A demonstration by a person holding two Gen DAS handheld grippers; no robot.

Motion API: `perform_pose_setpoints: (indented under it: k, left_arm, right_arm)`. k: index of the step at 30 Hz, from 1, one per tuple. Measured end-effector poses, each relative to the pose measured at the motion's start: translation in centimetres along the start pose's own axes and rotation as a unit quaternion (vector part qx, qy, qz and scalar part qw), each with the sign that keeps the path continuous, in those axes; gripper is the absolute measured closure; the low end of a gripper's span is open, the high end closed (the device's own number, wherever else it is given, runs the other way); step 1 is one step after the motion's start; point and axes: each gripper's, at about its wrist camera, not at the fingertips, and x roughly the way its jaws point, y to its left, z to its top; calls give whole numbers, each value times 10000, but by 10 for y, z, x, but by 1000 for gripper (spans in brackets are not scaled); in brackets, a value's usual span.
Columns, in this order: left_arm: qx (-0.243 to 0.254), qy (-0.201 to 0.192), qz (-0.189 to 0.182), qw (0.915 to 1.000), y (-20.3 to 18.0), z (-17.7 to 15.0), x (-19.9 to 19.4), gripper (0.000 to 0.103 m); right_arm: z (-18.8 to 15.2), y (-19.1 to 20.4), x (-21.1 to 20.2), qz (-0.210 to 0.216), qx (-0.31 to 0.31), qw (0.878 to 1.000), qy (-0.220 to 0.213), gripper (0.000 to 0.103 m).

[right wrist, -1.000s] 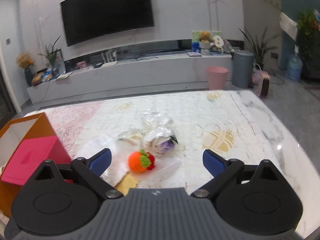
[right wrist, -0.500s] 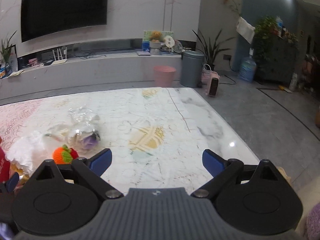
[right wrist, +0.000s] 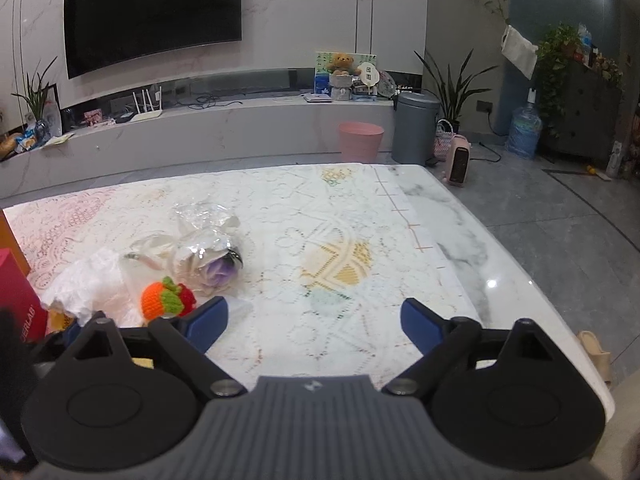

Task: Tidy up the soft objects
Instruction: 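Grasp the white tissue cloth with the left tool and lift it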

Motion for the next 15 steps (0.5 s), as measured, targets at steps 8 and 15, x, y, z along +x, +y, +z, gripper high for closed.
perform_pose_setpoints:
  k: [8, 15]
  left_arm:
    - [753, 293, -697, 9943, 38, -29, -69, 91]
    - [1047, 460, -867, 9897, 53, -60, -90, 83]
  right_arm:
    - [-1, 18, 2, 234, -106, 9996, 107, 14]
    - [-1, 42, -6, 536, -317, 9980, 51, 14]
